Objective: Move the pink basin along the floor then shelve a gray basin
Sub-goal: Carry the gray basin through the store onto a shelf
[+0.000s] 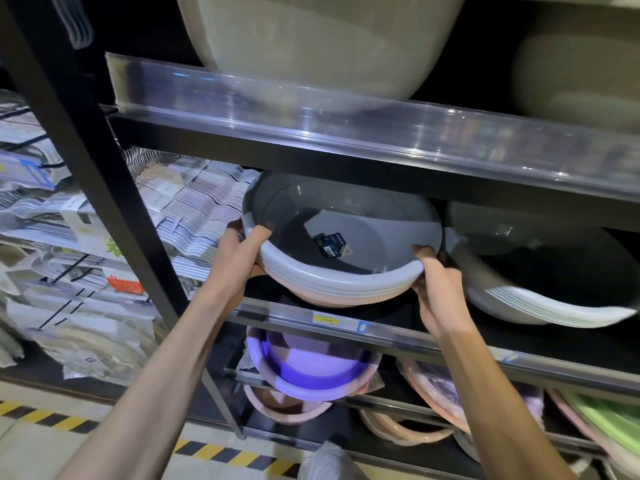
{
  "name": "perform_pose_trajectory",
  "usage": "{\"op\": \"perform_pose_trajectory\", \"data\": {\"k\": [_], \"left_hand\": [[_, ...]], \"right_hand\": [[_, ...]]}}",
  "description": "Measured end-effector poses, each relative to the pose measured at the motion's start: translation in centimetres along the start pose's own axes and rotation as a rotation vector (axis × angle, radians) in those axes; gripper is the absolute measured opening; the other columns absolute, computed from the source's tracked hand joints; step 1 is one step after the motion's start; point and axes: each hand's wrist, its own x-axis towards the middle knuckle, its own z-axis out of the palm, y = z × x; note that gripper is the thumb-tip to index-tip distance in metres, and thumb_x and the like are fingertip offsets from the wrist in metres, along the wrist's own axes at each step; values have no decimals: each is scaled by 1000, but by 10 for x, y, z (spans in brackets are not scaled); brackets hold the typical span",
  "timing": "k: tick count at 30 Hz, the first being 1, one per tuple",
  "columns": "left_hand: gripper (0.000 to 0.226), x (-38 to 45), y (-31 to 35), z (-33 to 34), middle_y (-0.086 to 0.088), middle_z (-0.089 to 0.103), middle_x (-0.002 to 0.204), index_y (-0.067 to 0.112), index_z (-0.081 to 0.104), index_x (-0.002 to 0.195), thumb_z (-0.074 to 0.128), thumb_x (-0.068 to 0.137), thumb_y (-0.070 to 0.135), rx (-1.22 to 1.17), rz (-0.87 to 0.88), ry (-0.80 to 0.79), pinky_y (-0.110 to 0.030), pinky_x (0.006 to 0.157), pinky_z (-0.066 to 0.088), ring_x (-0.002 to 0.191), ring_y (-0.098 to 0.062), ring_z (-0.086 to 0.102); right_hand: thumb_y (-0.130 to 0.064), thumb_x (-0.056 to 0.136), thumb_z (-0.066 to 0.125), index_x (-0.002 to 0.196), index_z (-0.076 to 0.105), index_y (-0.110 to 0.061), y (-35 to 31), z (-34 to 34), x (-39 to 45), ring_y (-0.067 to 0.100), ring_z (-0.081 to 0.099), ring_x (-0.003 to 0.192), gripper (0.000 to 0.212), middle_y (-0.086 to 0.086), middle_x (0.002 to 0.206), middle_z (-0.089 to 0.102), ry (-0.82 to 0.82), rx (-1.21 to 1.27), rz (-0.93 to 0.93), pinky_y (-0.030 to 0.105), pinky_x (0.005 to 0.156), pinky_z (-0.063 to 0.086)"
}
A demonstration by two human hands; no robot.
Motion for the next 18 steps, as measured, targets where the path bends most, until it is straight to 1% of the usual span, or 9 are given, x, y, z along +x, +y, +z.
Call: {"op": "perform_pose_trajectory", "data": {"k": [1,3,5,8,9,12,14,16,18], "left_hand": [[49,1,-3,-1,-9,66,91,13,58,106,73,71,43,2,-2,-4,-27,58,58,66,-9,72],[53,2,-8,-4,-12,70,98,14,58,112,75,72,44,9,-20,-11,-29,60,59,72,-13,75],[62,2,-10,-6,-14,71,105,13,57,117,78,72,50,15,-48,-25,-31,63,60,79,-17,77],[85,-5,-8,-9,-13,70,112,12,53,127,81,66,65,-8,-87,-66,-35,69,62,90,-20,77],[88,-10,-9,-10,-12,70,113,14,52,129,81,66,68,-8,-91,-91,-37,71,63,92,-21,77],[78,-28,-17,-12,-6,77,102,24,50,135,80,74,63,-19,-77,-187,-43,73,64,82,-20,77],[74,-37,-20,-12,-7,78,106,29,48,140,79,79,58,-35,-57,-216,-43,73,63,87,-25,77],[75,-41,-19,-11,-9,77,110,29,46,143,78,81,55,-51,-48,-220,-40,73,63,93,-30,77],[75,-41,-16,-10,-9,77,111,28,44,145,77,83,52,-63,-47,-216,-39,73,63,94,-30,77]], "right_hand": [[-19,86,70,117,63,7,2,0,1,26,67,97,41,15,107,73,0,-13,-3,32,83,53],[-22,84,71,118,64,4,5,-1,3,27,70,103,43,16,112,74,0,-27,3,33,86,54],[-25,85,71,121,65,1,6,-2,2,28,70,108,45,15,114,75,-26,-42,8,34,86,55],[-28,90,67,120,64,-1,4,-5,-3,28,72,105,41,12,108,77,-69,-66,-2,32,78,56],[-30,91,67,121,61,-1,5,-7,-7,27,73,104,42,11,107,76,-58,-75,6,33,76,57],[-35,92,68,137,46,-11,18,-12,-25,26,74,98,55,14,119,70,-52,-118,65,37,76,60],[-34,93,68,148,38,-17,25,-9,-34,26,72,91,65,19,124,67,-67,-132,91,34,70,60],[-31,93,68,150,36,-17,25,-3,-38,25,69,83,67,23,124,65,-35,-111,95,32,66,59],[-29,94,66,148,38,-15,22,1,-36,25,67,79,62,25,119,66,-10,-103,84,31,63,58]]}}
